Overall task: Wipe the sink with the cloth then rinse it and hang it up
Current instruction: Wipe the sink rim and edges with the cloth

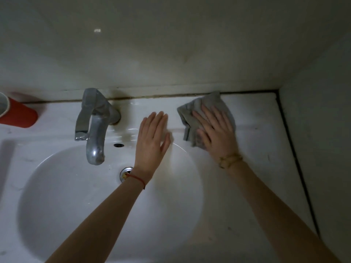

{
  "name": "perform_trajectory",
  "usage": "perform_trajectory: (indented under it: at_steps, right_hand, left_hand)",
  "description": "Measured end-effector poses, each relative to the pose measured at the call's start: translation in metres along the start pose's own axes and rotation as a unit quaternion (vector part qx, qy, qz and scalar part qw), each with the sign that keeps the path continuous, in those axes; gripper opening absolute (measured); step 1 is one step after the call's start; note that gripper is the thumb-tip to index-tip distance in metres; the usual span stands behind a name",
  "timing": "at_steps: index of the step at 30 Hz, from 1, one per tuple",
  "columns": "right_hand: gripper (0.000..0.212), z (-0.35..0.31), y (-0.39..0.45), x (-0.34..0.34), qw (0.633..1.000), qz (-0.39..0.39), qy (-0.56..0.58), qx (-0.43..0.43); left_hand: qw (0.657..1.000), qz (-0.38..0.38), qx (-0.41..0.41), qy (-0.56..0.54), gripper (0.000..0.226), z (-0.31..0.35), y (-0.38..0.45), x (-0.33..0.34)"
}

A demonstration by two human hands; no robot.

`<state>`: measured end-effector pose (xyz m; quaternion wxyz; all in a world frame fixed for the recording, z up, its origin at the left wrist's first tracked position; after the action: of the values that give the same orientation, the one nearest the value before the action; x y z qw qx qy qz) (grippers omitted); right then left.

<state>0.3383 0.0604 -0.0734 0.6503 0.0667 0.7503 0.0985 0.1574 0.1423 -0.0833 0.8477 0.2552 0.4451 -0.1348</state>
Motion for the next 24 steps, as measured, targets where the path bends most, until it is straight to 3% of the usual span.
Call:
perform_trajectory:
  at_steps: [2,4,6,7,10,12,14,16,18,19,22,24]
  right_hand:
    - [0.048,0.048,-0.024,-0.008,0.999,0.013,-0.007,0.041]
    - [0.051,0.095,-0.042,-0.020,0.978,0.064,-0.022,0.197]
    - [0.044,0.092,-0.035,-0.021,0.942,0.104,-0.058,0.313]
    - [0.043,0.073,-0.024,-0.021,0.938,0.121,-0.054,0.321]
    - [0.048,0.000,0.001,-0.008,0.989,0.063,0.004,0.132]
    - [0.049,0.000,-0.007,-0.005,1.000,-0.002,-0.001,0.020]
    - [0.047,0.039,-0.020,-0.008,0.999,-0.012,-0.004,0.050]
    - [0.049,0.085,-0.031,-0.020,0.980,0.042,-0.007,0.195]
    - [0.048,0.087,-0.028,-0.023,0.947,0.084,-0.033,0.308]
    - [0.048,0.068,-0.020,-0.021,0.945,0.093,-0.031,0.313]
    - [0.051,-0.007,-0.006,-0.003,0.991,0.028,0.011,0.132]
    - [0.051,-0.007,-0.014,0.000,0.999,-0.030,0.001,0.023]
  left_hand:
    - [1.000,0.003,0.004,-0.001,0.052,-0.001,0.001,0.001]
    - [1.000,0.009,0.005,-0.003,0.050,-0.001,0.001,0.001]
    - [1.000,0.012,0.000,-0.008,0.050,-0.001,0.002,0.001]
    - [1.000,0.009,0.000,-0.010,0.050,-0.001,0.001,0.002]
    - [1.000,0.005,0.002,-0.007,0.051,-0.001,0.001,0.002]
    - [1.000,0.004,0.004,-0.005,0.051,-0.002,0.001,0.002]
    - [1.000,0.005,0.007,-0.007,0.051,-0.001,0.000,0.002]
    - [1.000,0.006,0.008,-0.010,0.050,-0.001,0.001,0.002]
    - [1.000,0.006,0.002,-0.011,0.050,-0.001,0.001,0.002]
    - [1.000,0.003,0.001,-0.011,0.051,-0.001,0.001,0.003]
    - [1.000,-0.004,0.000,-0.007,0.052,-0.002,0.001,0.003]
    - [1.000,-0.005,0.002,-0.005,0.052,-0.003,0.000,0.002]
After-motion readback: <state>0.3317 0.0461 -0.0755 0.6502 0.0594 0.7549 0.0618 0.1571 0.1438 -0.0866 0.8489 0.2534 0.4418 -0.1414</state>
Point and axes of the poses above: each hand's wrist, its own y-axis towards the middle knuckle, its own x-axis out of the palm, z = x × y, the point moved 6 cm from there along y, towards the middle knuckle, and after that the axes turned 13 degrees about -x, right-handed, at the moved point
